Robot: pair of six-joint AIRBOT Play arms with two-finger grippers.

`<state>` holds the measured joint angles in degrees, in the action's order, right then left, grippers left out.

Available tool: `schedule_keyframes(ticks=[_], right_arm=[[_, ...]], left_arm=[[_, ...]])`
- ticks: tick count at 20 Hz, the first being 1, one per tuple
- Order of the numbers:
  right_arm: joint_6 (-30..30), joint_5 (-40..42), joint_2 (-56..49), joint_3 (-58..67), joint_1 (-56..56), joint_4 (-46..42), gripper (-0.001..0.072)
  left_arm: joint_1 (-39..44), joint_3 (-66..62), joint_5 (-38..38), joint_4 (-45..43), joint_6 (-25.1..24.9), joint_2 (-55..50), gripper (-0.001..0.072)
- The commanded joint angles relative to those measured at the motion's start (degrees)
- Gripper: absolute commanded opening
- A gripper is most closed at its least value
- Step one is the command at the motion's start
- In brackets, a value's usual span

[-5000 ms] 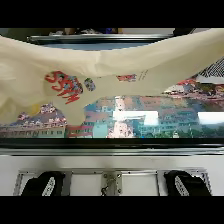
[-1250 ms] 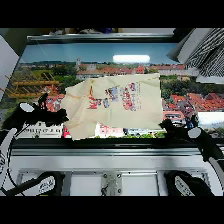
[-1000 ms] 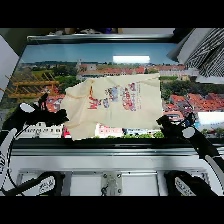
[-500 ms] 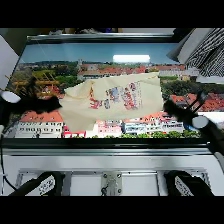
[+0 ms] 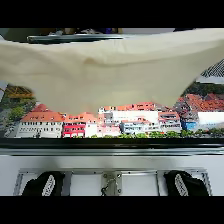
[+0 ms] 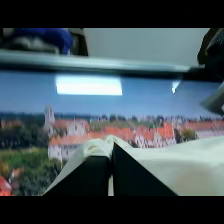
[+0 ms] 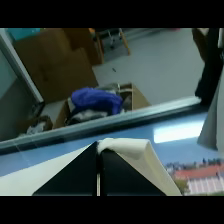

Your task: Fold the clothes and pants, and hang the long-sleeved shirts on hangers.

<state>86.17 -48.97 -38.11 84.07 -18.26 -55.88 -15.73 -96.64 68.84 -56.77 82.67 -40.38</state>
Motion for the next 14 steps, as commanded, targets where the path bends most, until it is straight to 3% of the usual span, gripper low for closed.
schedule_keyframes(ticks=[1, 8, 14], right_arm=[[-0.87, -2.58, 4.87, 6.08, -0.70, -1.33, 0.0006], [-0.24, -10.32, 2.36, 6.08, -0.72, -3.45, 0.0005], [0.83, -25.46, -19.30, 6.01, 1.68, -7.43, 0.0005]], left_arm=[[-0.09, -6.40, -2.10, -0.42, 0.55, 7.96, 0.0011], [-0.09, 4.48, -3.41, -0.52, 2.86, 4.63, 0.0011], [3.15, 15.50, -3.02, -0.20, 2.62, -15.58, 0.0011]])
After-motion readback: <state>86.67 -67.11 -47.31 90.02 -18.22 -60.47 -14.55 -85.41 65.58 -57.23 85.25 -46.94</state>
